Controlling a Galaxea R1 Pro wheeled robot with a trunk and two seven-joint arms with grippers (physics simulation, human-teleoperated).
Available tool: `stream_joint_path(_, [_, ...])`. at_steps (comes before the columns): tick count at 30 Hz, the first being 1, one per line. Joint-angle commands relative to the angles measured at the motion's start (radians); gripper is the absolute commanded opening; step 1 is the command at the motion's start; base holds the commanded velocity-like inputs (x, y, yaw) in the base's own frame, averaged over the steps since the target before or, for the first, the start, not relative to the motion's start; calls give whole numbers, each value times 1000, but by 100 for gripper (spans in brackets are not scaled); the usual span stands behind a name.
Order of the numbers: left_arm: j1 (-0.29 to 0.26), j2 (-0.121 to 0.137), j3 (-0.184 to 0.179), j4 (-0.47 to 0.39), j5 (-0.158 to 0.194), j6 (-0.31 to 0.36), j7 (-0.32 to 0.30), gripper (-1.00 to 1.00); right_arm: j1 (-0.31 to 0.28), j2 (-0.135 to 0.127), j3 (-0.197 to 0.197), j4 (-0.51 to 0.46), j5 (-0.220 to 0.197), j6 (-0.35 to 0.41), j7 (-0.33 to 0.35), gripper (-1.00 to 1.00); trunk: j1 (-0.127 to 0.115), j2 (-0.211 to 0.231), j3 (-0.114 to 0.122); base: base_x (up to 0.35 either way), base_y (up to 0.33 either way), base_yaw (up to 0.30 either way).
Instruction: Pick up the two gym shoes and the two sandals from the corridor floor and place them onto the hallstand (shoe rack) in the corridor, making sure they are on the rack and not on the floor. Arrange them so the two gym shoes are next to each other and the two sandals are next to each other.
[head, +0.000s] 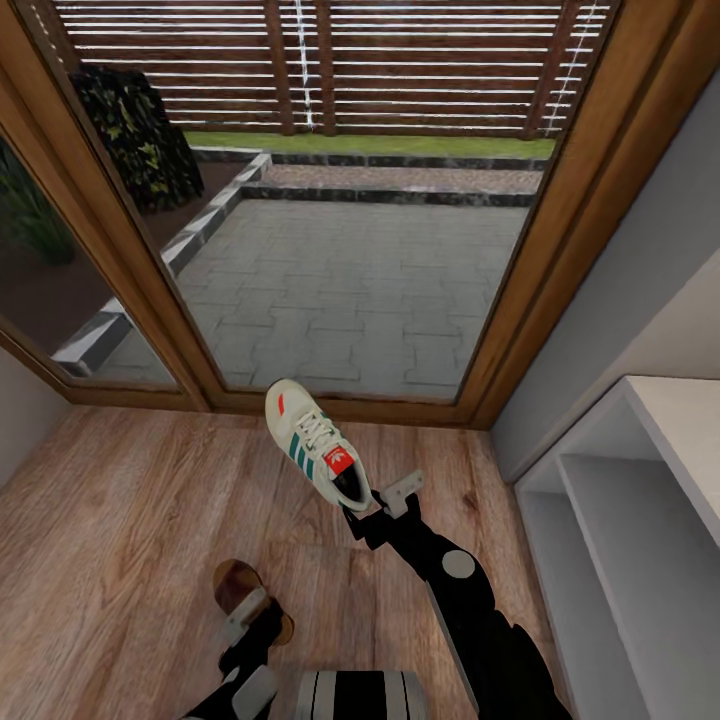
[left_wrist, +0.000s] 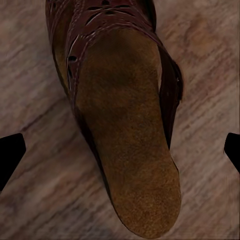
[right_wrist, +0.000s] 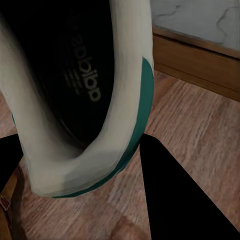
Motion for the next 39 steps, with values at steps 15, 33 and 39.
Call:
stream_joint_path(15, [1,0,-3,-14,29,-4,0,100,-1,0,1,-1,7,5,7,-100,0,0,-1,8,0,-15])
stream_joint_path(33, [1,0,-5,-12,31,-5,-3,100,-1,0,0,-1,7,5,7,-100,0,0,-1,42,-8,-87])
stream_joint_path(39, [1,0,-5,-13,31,-4,-2,100,-1,0,-1,-1,8,5,7,-100,1,-1,-8,0,0,-6])
